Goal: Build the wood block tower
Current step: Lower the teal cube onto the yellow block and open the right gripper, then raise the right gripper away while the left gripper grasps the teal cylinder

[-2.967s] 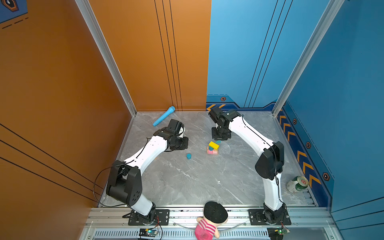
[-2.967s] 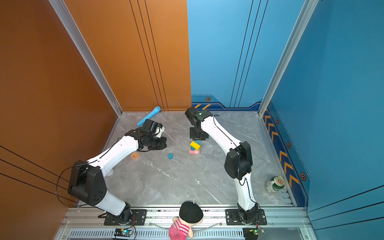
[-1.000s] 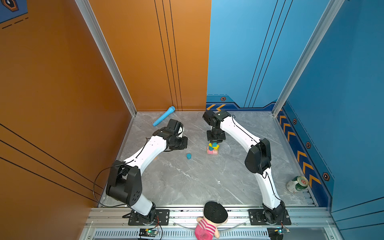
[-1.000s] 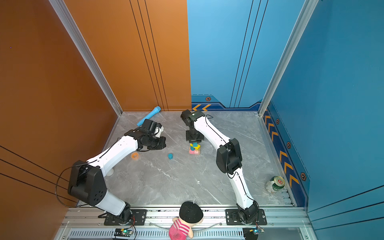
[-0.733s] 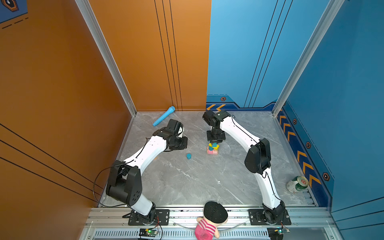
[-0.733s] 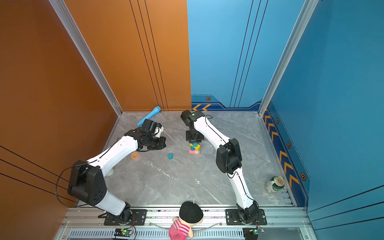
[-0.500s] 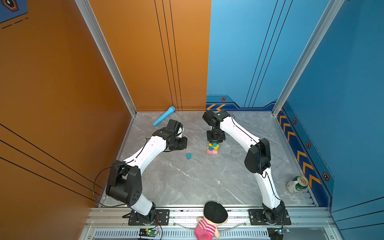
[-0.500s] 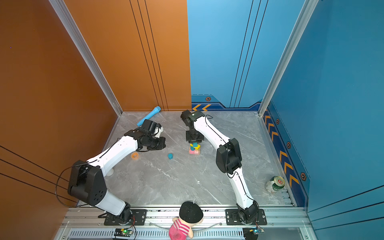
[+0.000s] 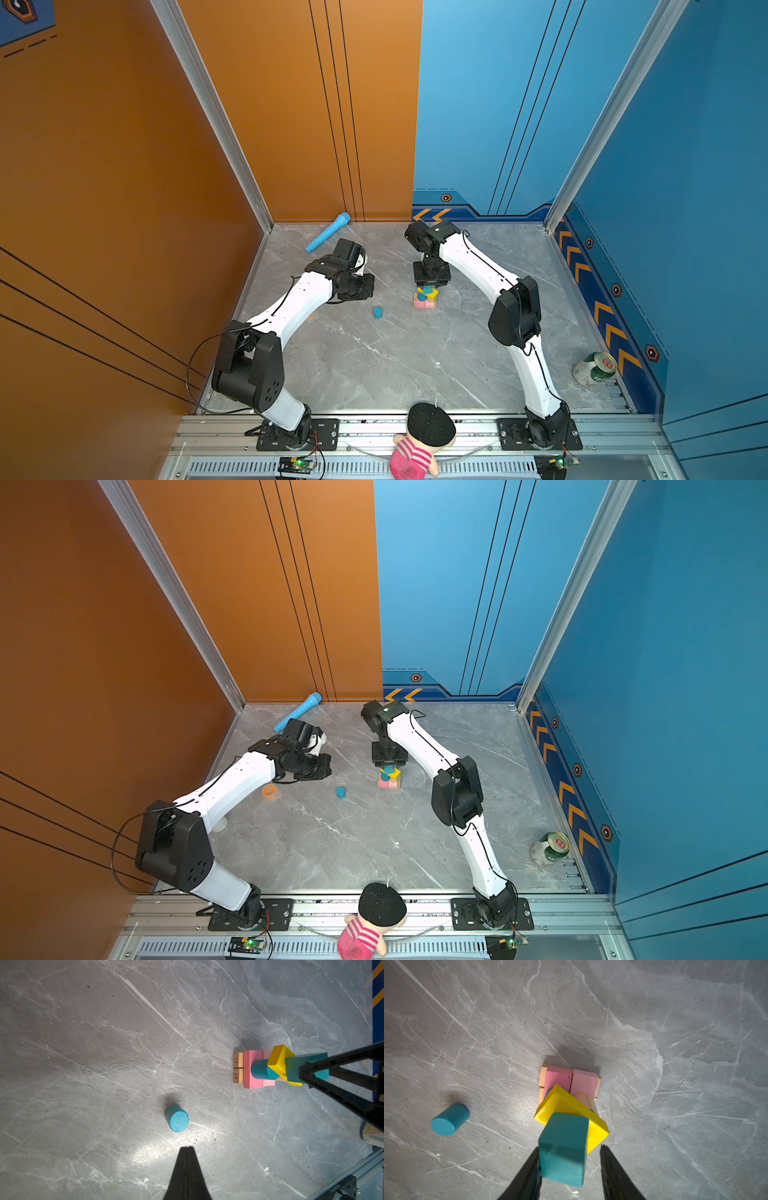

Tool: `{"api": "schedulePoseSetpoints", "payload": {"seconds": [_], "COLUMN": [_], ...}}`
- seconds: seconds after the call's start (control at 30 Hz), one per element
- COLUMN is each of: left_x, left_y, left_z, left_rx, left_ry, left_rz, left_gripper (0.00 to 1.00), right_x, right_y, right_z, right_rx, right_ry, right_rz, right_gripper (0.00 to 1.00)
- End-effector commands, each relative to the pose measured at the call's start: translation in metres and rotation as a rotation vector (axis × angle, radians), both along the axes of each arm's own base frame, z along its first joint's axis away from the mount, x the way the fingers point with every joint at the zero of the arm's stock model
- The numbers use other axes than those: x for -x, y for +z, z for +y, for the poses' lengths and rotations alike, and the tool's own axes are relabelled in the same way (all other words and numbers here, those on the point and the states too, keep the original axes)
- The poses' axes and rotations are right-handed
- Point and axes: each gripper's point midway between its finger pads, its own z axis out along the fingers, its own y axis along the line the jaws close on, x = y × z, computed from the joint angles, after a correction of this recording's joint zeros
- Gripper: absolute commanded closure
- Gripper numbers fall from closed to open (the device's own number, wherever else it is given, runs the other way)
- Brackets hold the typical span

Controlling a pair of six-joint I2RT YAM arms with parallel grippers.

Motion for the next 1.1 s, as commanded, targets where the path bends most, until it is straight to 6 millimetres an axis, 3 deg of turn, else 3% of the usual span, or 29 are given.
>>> {"api": "schedulePoseSetpoints", "payload": {"seconds": [0.0,0.5,0.63,0.8,0.93,1.0,1.07], "left_x": [0.002,0.002,0.003,0.006,0.014,0.019,0.024], "left_y": [0.002,0.002,0.003,0.003,0.000,-0.003,-0.007], "left_z": [0.003,0.002,0.001,0.000,-0.001,-0.001,-0.004], "left_rx": [0.012,0.017,0.022,0.026,-0.008,-0.042,-0.059], "left_ry": [-0.005,-0.008,-0.010,-0.015,-0.026,-0.033,-0.046], "left_rz": [-0.004,-0.005,-0.004,0.000,0.014,0.027,0.044], "left_gripper": [1.00,1.00,1.00,0.99,0.91,0.80,0.76], "right_x": [-0.001,-0.003,-0.004,-0.005,-0.005,-0.002,0.003], "right_y": [-0.003,0.005,0.012,0.033,0.055,0.068,0.084], "right_z": [-0.005,-0.008,-0.011,-0.016,-0.026,-0.032,-0.039], "right_rx": [0.031,0.032,0.031,0.021,0.020,0.005,-0.026], "right_ry": [-0.014,-0.023,-0.027,-0.034,-0.038,-0.046,-0.058], "right_rz": [0.006,-0.017,-0.032,-0.081,-0.141,-0.177,-0.221], "right_gripper": [0.53,0.52,0.43,0.35,0.33,0.33,0.33]}}
